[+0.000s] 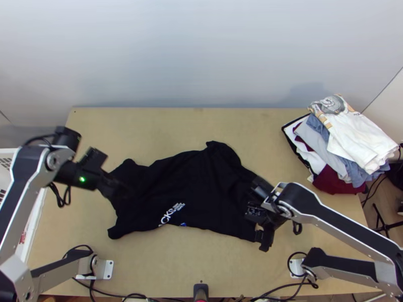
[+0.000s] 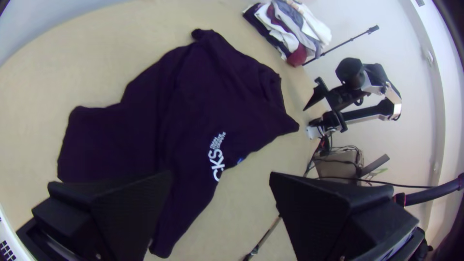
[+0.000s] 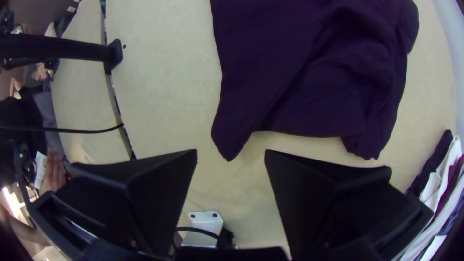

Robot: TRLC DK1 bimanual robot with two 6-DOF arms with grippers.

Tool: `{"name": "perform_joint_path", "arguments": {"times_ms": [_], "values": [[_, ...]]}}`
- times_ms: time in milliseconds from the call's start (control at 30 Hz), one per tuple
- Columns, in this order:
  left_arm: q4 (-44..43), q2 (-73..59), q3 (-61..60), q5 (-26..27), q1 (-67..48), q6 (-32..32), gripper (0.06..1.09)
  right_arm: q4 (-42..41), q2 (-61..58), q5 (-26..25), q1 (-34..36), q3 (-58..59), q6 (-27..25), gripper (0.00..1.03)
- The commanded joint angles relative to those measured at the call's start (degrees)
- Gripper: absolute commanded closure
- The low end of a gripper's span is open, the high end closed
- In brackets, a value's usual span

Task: Fold the t-shirt

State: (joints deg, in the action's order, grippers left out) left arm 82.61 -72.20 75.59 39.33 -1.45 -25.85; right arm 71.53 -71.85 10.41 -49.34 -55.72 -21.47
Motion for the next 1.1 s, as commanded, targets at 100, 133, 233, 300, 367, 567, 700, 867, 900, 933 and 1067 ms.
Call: {"name": "perform_joint_path", "arguments": {"times_ms": [100,133,233,300,367,567,700,867,900,933,1067], "values": [[-0.3,-8.7,11.8,-0.8,-0.7,-0.6,0.1,7.4,5.5,4.7,6.2,-3.4,-0.1,0.09],[-0.4,-9.8,11.8,-1.5,-2.9,-0.2,0.1,7.5,6.1,4.8,7.2,-3.4,-0.1,0.09],[-2.3,-12.4,9.1,-5.7,-11.1,-0.1,0.11,8.4,6.7,4.8,11.2,-3.1,-0.1,0.09],[-6.0,-12.4,5.3,-12.6,-16.1,-0.3,0.11,8.6,7.1,4.8,13.4,-3.1,0.0,0.09],[-8.4,-12.3,1.8,-17.8,-19.2,-1.1,0.11,8.6,8.0,4.8,15.2,-3.2,0.0,0.09],[-13.0,-11.1,-5.9,-29.6,-22.5,-6.7,0.17,8.6,8.3,4.8,18.6,-3.3,0.1,0.09],[-16.7,-10.8,-10.2,-34.5,-22.5,-10.1,0.17,8.2,7.0,4.8,20.1,-3.9,0.4,0.09],[-21.0,-11.0,-13.9,-35.6,-22.3,-11.4,0.2,7.0,6.0,4.8,21.1,-4.7,1.1,0.09],[-21.4,-11.0,-14.6,-35.6,-22.5,-11.4,0.22,6.9,6.0,4.8,21.4,-5.0,1.2,0.09],[-21.8,-11.0,-14.9,-35.6,-23.0,-11.4,0.23,6.7,5.9,4.8,21.7,-5.2,1.2,0.09],[-22.7,-10.4,-15.8,-35.5,-24.0,-10.7,0.23,6.7,5.8,4.8,22.9,-5.4,1.3,0.1]]}}
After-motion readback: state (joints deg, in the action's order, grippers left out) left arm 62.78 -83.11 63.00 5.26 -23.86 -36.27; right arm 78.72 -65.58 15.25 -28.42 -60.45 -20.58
